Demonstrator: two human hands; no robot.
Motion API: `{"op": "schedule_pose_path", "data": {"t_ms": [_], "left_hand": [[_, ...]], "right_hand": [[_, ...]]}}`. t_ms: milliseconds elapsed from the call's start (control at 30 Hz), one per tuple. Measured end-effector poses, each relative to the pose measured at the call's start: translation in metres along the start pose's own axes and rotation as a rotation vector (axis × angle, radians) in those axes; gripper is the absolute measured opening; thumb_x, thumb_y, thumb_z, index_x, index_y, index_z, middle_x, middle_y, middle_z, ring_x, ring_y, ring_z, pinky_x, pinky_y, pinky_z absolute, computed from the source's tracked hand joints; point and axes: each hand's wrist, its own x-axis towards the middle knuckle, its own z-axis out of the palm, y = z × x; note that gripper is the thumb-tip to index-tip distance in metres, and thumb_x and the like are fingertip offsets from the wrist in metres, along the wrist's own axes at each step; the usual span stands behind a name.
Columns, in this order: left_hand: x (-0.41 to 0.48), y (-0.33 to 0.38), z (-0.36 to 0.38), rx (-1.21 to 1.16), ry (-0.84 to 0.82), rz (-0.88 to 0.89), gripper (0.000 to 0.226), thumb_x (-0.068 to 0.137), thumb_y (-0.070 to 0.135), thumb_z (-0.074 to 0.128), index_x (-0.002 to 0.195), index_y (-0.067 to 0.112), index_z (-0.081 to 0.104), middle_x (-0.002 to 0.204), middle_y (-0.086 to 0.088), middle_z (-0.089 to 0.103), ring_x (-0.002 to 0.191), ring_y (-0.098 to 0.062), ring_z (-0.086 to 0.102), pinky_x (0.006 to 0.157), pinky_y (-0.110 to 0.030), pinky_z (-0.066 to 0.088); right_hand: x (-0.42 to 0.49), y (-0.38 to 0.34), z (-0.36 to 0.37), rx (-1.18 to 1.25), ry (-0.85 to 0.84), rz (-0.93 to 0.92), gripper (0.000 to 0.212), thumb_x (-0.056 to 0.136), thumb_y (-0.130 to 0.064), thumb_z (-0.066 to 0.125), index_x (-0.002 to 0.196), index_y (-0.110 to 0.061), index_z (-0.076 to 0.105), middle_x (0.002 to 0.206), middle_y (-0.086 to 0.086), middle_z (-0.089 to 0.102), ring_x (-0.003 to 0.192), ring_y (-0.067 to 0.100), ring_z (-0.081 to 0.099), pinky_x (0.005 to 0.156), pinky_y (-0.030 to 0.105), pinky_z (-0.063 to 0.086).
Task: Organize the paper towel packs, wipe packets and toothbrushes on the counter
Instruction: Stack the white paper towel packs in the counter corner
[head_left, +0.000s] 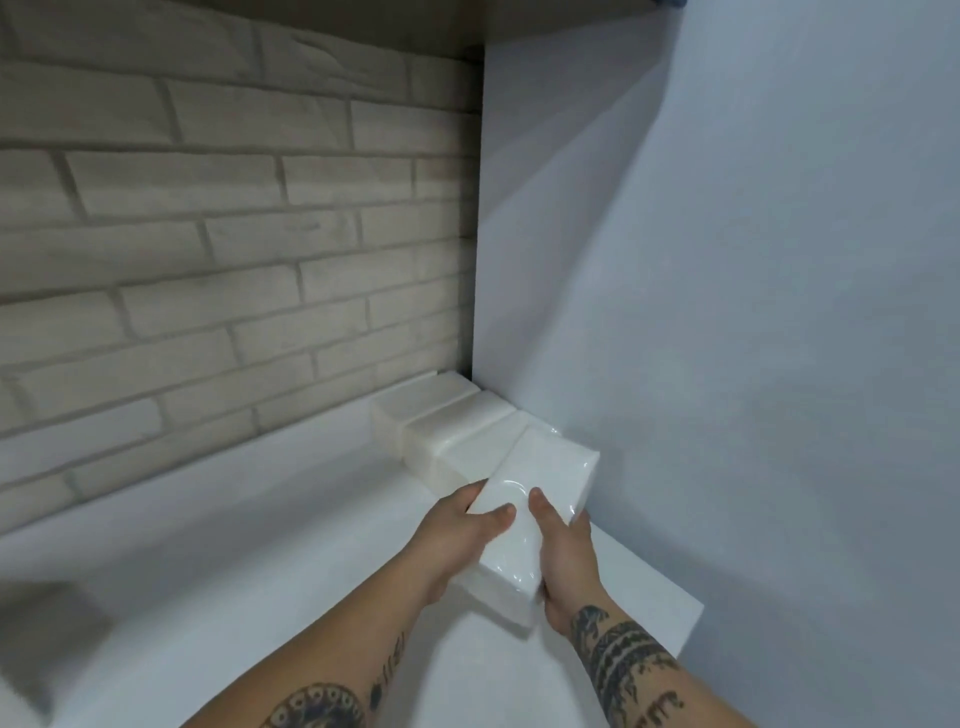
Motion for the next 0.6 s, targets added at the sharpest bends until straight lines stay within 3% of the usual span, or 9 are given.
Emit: {"op": "schedule_pose_path", "data": {"t_ms": [100,200,233,333,367,400,467,533,600], "left_hand": [[0.028,-0.006,0.026,0.238,0.083,0.020,0.053,0.085,0.048,0.070,0.135,0.035,0.061,0.118,0.016,0.072,0.106,-0.010,0.070,0.099,-0.039,0.056],[0.048,-0.012,0.042,0.591,0.036,0.041,0.085,0.083,0.057,0.069,0.156,0.026,0.038,0.156,0.010,0.046,0.141,-0.014,0.046,0.117,-0.032,0.038],[0.053,-0.013,0.046,0.674,-0.001,0.062,0.088,0.084,0.056,0.070,0.158,0.024,0.033,0.160,0.008,0.039,0.146,-0.015,0.039,0.118,-0.029,0.034],[0.066,-0.021,0.053,0.850,-0.069,0.079,0.084,0.088,0.052,0.069,0.157,0.023,0.031,0.160,0.002,0.037,0.147,-0.021,0.034,0.113,-0.031,0.036],[0.070,-0.025,0.055,0.896,-0.069,0.065,0.083,0.089,0.052,0.066,0.158,0.025,0.029,0.160,0.000,0.035,0.147,-0.025,0.030,0.113,-0.036,0.038],[0.073,-0.028,0.057,0.950,-0.059,0.058,0.079,0.090,0.053,0.063,0.157,0.026,0.030,0.160,0.000,0.034,0.147,-0.027,0.026,0.113,-0.041,0.038],[0.075,-0.030,0.060,1.093,-0.015,0.108,0.066,0.094,0.053,0.056,0.152,0.027,0.037,0.162,0.001,0.030,0.145,-0.029,0.021,0.112,-0.044,0.035],[0.070,-0.029,0.063,1.198,0.065,0.257,0.047,0.098,0.049,0.051,0.140,0.028,0.051,0.162,0.002,0.026,0.142,-0.028,0.023,0.110,-0.042,0.032],[0.062,-0.029,0.061,1.236,0.089,0.414,0.037,0.100,0.048,0.047,0.131,0.030,0.059,0.159,0.007,0.031,0.138,-0.024,0.026,0.107,-0.040,0.030]], "right_hand": [[0.020,-0.001,-0.019,-0.054,0.083,0.062,0.086,0.075,-0.065,0.072,0.148,-0.034,0.038,0.125,-0.005,0.070,0.106,0.023,0.072,0.098,0.049,0.056],[0.030,-0.004,-0.028,-0.131,0.190,0.191,0.090,0.090,-0.072,0.051,0.160,-0.029,0.015,0.142,-0.003,0.052,0.122,0.028,0.058,0.108,0.045,0.045],[0.035,0.000,-0.033,-0.171,0.225,0.215,0.094,0.088,-0.080,0.042,0.161,-0.027,0.015,0.145,0.000,0.050,0.127,0.031,0.054,0.111,0.046,0.041],[0.074,0.028,-0.060,-0.319,0.212,0.282,0.136,0.044,-0.111,0.017,0.151,-0.032,0.041,0.136,0.001,0.060,0.122,0.032,0.056,0.110,0.053,0.042],[0.071,0.024,-0.062,-0.385,0.204,0.299,0.134,0.046,-0.110,0.018,0.149,-0.030,0.044,0.136,0.002,0.059,0.122,0.032,0.056,0.110,0.051,0.042],[0.061,0.014,-0.058,-0.481,0.231,0.289,0.118,0.063,-0.102,0.025,0.151,-0.026,0.041,0.142,0.005,0.054,0.127,0.033,0.052,0.111,0.048,0.040],[0.040,-0.006,-0.050,-0.686,0.305,0.068,0.082,0.095,-0.067,0.043,0.158,-0.017,0.028,0.159,0.011,0.032,0.143,0.034,0.033,0.117,0.046,0.032],[0.035,-0.013,-0.062,-0.861,0.289,-0.260,0.068,0.102,-0.042,0.052,0.160,-0.017,0.027,0.166,0.005,0.021,0.151,0.026,0.017,0.123,0.044,0.022],[0.040,-0.011,-0.074,-1.030,0.157,-0.449,0.055,0.103,-0.036,0.053,0.155,-0.025,0.040,0.166,-0.004,0.024,0.153,0.019,0.012,0.125,0.045,0.019]]}}
